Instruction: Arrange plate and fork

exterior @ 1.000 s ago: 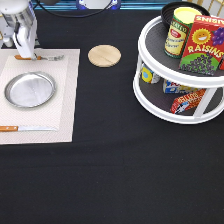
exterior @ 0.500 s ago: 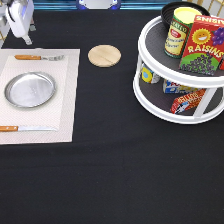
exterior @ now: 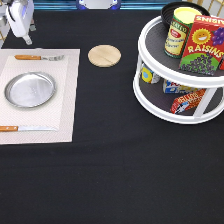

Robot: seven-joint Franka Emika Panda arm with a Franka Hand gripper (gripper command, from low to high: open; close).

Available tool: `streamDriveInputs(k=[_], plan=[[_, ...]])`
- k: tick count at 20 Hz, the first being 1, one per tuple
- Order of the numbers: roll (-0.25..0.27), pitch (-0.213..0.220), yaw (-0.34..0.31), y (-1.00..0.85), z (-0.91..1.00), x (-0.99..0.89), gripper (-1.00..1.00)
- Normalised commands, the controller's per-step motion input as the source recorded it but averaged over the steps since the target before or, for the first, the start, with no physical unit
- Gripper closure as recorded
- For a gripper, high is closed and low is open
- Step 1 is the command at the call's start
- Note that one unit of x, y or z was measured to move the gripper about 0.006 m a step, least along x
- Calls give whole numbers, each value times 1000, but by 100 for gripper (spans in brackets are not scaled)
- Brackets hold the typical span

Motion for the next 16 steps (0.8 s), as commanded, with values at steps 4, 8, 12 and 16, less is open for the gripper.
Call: streamDriveInputs(k=[4, 8, 12, 16], plan=[[0, 0, 0, 0, 0, 0, -100], [0, -12, 2, -4, -9, -47, -100], [0, 0, 0, 0, 0, 0, -100], [0, 0, 0, 0, 0, 0, -100]])
